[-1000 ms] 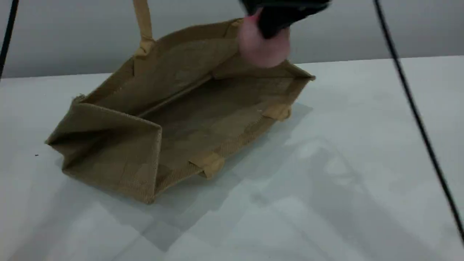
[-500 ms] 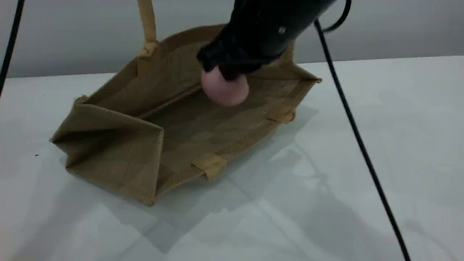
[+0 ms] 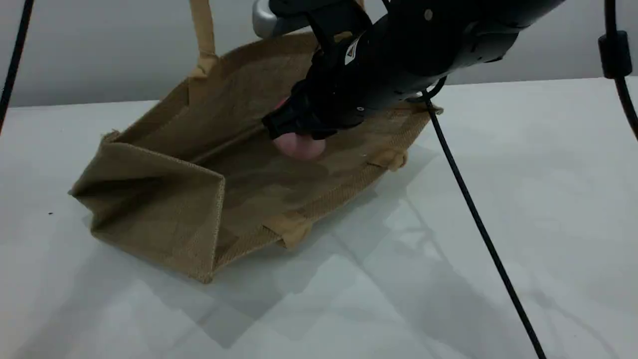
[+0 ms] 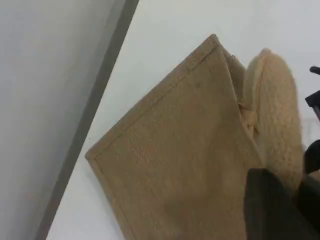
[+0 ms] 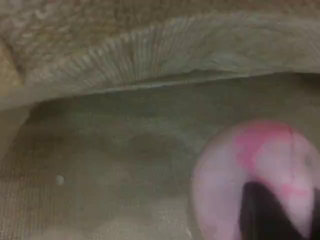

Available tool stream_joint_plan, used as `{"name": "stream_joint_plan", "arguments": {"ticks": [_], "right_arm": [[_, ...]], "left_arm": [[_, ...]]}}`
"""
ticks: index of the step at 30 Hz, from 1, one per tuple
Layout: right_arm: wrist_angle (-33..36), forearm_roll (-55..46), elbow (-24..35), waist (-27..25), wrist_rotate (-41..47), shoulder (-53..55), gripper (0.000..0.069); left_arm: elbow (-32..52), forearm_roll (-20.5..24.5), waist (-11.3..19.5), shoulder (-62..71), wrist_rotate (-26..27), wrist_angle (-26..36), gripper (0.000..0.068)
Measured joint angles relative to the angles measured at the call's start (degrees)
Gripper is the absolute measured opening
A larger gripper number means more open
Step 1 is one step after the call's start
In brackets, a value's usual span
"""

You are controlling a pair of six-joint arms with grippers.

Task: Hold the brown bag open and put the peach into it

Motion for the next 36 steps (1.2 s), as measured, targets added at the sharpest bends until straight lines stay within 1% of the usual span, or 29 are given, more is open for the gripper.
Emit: {"name": "stream_joint_plan", "arguments": {"ticks": [2,7,9,11,13,17,21,27,33,36], "right_arm": [[-0.1,0.0,0.0,0.0,0.0,0.0,0.0168],[-0.4,0.0,0.0,0.0,0.0,0.0,0.0419],[0.1,0.3,0.0,-0.1,0.0,0.0,0.0503],[1.1,0.7,0.0,-0.1,0.0,-0.3,0.0562],[2.3,0.7,0.0,-0.6,-0.1,-0.9,0.0581],[5.8,0.6,0.0,-2.6,-0.2,-3.5,0.0582],[10.3,0.6,0.0,-5.9,-1.8,-6.9,0.0582],[15.7,-1.5,0.0,-12.2,-1.8,-12.7,0.0582],[19.4,-2.7,0.0,-19.0,-1.8,-18.9,0.0582],[20.9,-2.7,0.0,-21.4,-1.8,-21.5,0.0582]], "left_arm": [[0.0,0.0,0.0,0.0,0.0,0.0,0.0086],[0.0,0.0,0.0,0.0,0.0,0.0,0.0086],[0.0,0.0,0.0,0.0,-0.1,0.0,0.0086],[0.0,0.0,0.0,0.0,-0.1,0.1,0.0086],[0.0,0.0,0.0,0.0,-0.1,0.0,0.0086],[0.0,0.0,0.0,0.0,0.0,0.0,0.0086],[0.0,0.0,0.0,0.0,0.0,0.0,0.0086],[0.0,0.0,0.0,0.0,0.0,0.0,0.0086],[0.0,-0.1,0.0,0.0,0.0,0.0,0.0086],[0.0,-0.1,0.0,0.0,0.0,0.0,0.0086]]}}
